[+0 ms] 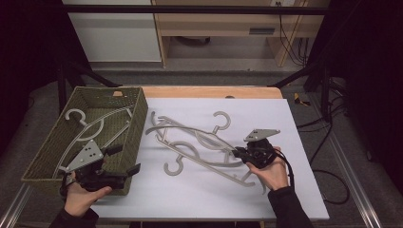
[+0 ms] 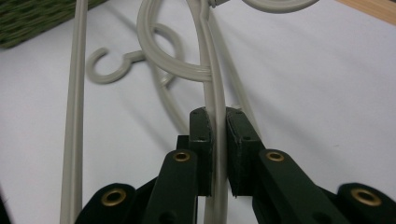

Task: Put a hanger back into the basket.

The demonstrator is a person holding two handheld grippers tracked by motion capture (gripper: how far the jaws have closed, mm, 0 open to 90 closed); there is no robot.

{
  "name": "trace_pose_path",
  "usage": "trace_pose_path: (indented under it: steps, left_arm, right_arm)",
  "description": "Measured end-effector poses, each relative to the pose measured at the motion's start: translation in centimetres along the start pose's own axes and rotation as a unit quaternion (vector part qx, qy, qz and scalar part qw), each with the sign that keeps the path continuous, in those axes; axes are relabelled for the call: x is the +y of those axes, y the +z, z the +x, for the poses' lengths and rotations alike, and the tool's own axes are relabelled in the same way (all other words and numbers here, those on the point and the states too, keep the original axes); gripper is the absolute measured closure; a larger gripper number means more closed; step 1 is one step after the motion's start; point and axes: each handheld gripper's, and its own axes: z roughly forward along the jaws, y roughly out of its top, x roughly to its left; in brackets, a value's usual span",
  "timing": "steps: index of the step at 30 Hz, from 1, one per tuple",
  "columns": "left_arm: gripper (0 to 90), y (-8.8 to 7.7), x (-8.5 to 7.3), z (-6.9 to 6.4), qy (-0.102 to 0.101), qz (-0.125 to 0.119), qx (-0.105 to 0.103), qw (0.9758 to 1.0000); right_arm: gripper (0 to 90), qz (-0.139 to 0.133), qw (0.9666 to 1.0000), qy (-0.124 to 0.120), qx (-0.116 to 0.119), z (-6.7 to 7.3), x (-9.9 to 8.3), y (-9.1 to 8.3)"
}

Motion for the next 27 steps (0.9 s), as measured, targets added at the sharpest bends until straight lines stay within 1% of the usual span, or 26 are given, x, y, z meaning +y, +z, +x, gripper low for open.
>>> trace_pose_path:
  steps: [3,4,7,9,10,11,12,13,16,19,20,21,23,24,25,26,27]
  left_arm:
    - [10.2,0.3,0.5,-0.6,0.007,0.017,-0.017,0.9997]
    - [10.2,0.5,0.7,-0.8,0.013,0.023,-0.023,0.9994]
    - [10.9,1.0,1.3,-1.4,0.035,0.047,-0.029,0.9979]
    - [11.8,1.3,1.9,-1.9,0.051,0.061,-0.035,0.9962]
    - [12.5,1.5,2.2,-2.1,0.060,0.067,-0.038,0.9952]
    - [13.2,1.7,2.5,-2.3,0.068,0.076,-0.047,0.9937]
    - [13.7,1.9,2.8,-2.6,0.076,0.085,-0.053,0.9921]
    - [14.8,2.1,3.0,-2.9,0.084,0.093,-0.056,0.9906]
    - [19.5,2.8,3.5,-3.6,0.107,0.123,-0.068,0.9843]
    - [24.9,3.6,3.8,-4.3,0.142,0.166,-0.082,0.9723]
    - [26.7,3.9,3.8,-4.4,0.150,0.175,-0.085,0.9693]
    - [28.6,4.2,3.8,-4.8,0.161,0.186,-0.092,0.9648]
    - [33.5,4.7,3.8,-5.2,0.175,0.199,-0.101,0.9588]
    - [37.4,4.9,3.8,-5.4,0.181,0.204,-0.107,0.9562]
    - [41.2,5.1,3.8,-5.5,0.184,0.205,-0.110,0.9550]
    - [44.2,5.2,3.8,-5.6,0.188,0.207,-0.113,0.9537]
    - [49.4,5.3,3.8,-5.7,0.189,0.211,-0.113,0.9525]
  right_arm:
    - [82.5,-0.009,0.9993,-0.025,0.026,0.7,-0.3,-1.3]
    - [82.5,-0.006,0.9986,-0.038,0.037,0.9,-0.3,-1.8]
    - [82.5,-0.006,0.9960,-0.064,0.062,1.9,-0.2,-2.8]
    - [82.5,-0.006,0.9933,-0.084,0.079,2.6,0.0,-3.3]
    - [82.5,-0.007,0.9914,-0.095,0.089,2.9,0.1,-3.5]
    - [82.5,-0.007,0.9905,-0.100,0.094,3.3,0.2,-3.8]
    - [82.5,-0.007,0.9884,-0.109,0.106,3.6,0.3,-3.9]
    - [82.5,-0.009,0.9872,-0.116,0.109,3.9,0.4,-4.0]
    - [82.5,-0.005,0.9831,-0.136,0.123,4.8,0.7,-4.1]
    - [82.5,0.002,0.9796,-0.151,0.132,5.6,1.0,-4.3]
    - [82.5,0.001,0.9783,-0.158,0.134,5.8,1.1,-4.3]
    - [82.5,0.003,0.9779,-0.160,0.135,6.0,1.1,-4.4]
    - [82.5,0.002,0.9758,-0.169,0.139,6.3,1.3,-4.5]
    - [82.5,0.005,0.9757,-0.169,0.139,6.4,1.3,-4.5]
    - [82.5,0.004,0.9748,-0.173,0.141,6.5,1.4,-4.6]
    - [82.5,0.006,0.9749,-0.172,0.142,6.6,1.4,-4.6]
    - [82.5,0.006,0.9742,-0.175,0.142,6.7,1.4,-4.6]
